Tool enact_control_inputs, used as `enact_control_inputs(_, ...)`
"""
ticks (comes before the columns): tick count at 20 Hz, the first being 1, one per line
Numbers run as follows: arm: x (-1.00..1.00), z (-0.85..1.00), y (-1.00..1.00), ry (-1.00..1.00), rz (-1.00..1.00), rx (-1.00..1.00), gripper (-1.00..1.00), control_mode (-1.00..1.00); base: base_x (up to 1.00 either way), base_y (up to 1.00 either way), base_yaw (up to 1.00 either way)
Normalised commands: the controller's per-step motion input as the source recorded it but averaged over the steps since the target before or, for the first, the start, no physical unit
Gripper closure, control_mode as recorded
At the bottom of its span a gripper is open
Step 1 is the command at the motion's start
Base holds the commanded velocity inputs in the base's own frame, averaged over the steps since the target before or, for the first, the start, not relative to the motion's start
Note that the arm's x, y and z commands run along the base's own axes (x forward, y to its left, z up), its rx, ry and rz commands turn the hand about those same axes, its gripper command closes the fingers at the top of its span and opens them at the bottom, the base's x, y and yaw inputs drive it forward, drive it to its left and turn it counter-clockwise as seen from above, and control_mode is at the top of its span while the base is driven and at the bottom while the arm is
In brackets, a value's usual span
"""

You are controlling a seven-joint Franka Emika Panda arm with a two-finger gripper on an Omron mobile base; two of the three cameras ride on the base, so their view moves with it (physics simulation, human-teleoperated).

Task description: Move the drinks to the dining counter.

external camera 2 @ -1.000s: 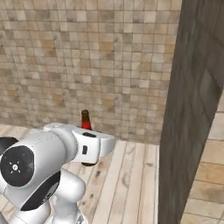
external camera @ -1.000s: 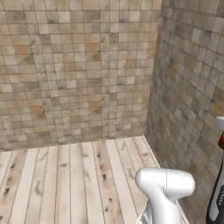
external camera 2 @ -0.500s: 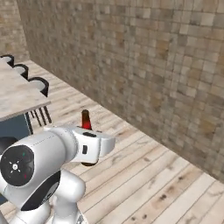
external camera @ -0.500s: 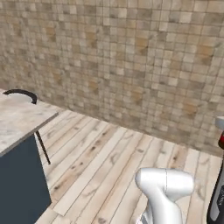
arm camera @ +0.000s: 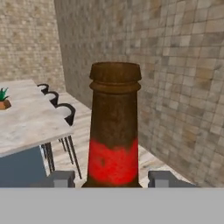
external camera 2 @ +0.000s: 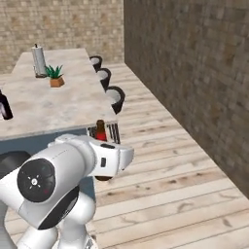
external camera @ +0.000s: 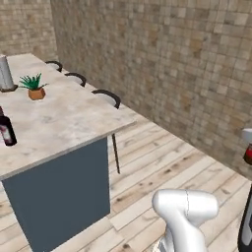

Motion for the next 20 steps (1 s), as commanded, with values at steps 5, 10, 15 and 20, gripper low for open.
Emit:
enact_control_inputs(5,0.0,0.0,0.0,0.0,0.0,0.0,1.0,1.0,1.0,0.03,0.13)
enact_control_inputs(10,0.0,0.0,0.0,0.0,0.0,0.0,1.0,1.0,1.0,0.42,0.04)
enact_control_inputs(15,0.0,0.0,0.0,0.0,0.0,0.0,1.0,1.0,1.0,0.25,0.42)
enact_control_inputs(20,0.0,0.0,0.0,0.0,0.0,0.0,1.0,1.0,1.0,0.01,0.62)
